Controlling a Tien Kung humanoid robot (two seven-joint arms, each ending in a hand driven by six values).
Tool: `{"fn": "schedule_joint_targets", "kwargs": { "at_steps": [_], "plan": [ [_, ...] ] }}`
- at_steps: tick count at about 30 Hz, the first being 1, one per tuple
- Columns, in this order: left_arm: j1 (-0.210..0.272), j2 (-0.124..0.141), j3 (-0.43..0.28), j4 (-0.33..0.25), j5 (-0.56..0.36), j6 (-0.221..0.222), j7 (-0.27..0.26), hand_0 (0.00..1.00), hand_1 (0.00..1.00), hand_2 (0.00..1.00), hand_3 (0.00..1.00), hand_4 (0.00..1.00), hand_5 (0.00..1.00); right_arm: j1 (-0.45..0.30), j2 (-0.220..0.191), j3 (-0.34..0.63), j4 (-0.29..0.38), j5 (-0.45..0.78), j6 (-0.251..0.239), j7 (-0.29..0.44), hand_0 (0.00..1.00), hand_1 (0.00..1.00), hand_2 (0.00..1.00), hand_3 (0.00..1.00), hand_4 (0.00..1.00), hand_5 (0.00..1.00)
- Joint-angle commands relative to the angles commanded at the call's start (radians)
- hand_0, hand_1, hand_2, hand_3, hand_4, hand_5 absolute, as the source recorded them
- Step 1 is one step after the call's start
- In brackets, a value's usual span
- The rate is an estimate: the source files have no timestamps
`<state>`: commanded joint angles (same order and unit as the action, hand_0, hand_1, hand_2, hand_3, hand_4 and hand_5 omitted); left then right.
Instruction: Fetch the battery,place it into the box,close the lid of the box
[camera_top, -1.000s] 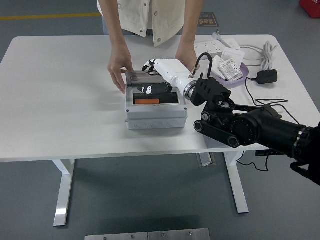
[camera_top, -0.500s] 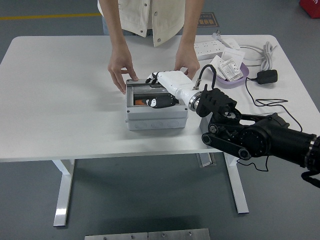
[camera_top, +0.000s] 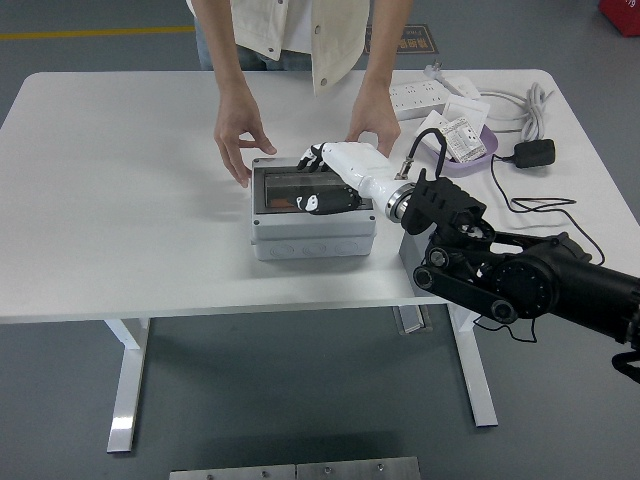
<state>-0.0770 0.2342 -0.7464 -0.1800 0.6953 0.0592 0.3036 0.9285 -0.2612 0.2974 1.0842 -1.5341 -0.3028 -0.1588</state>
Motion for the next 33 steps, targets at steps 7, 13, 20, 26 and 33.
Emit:
{"fn": "schedule_joint_targets", "kwargs": {
  "at_steps": [7,13,20,26,33],
  "plan": [
    [0.009,-0.005,-0.005,0.0,0.002,-0.002,0.003,0.614,0.779,0.741,0.774,0.864,0.321,-0.118,-0.052,0.153,0.091,-0.064,-0.006,0.023,0.702,0.64,0.641,0.676,0.828,0.596],
    [0.02,-0.01,-0.013,0.0,0.007,-0.003,0.004,0.614,0.78,0.741,0.775,0.864,0.323,-0.256,-0.1,0.307,0.218,-0.116,-0.031,0.082,0.697,0.631,0.634,0.672,0.83,0.598],
    [0.03,-0.015,-0.018,0.0,0.008,-0.003,0.003,0.615,0.779,0.742,0.775,0.864,0.323,-0.424,-0.129,0.502,0.333,0.02,-0.059,0.221,0.682,0.613,0.619,0.657,0.836,0.609],
    [0.044,-0.021,-0.01,0.0,-0.005,-0.007,-0.001,0.615,0.779,0.742,0.775,0.864,0.324,-0.525,-0.093,0.65,0.306,0.214,-0.031,0.351,0.68,0.609,0.617,0.642,0.843,0.621],
    [0.056,-0.019,-0.02,0.0,0.001,-0.011,0.002,0.615,0.779,0.742,0.775,0.865,0.326,-0.605,-0.075,0.789,0.256,0.451,-0.002,0.461,0.671,0.613,0.619,0.643,0.876,0.657]
  ]
}}
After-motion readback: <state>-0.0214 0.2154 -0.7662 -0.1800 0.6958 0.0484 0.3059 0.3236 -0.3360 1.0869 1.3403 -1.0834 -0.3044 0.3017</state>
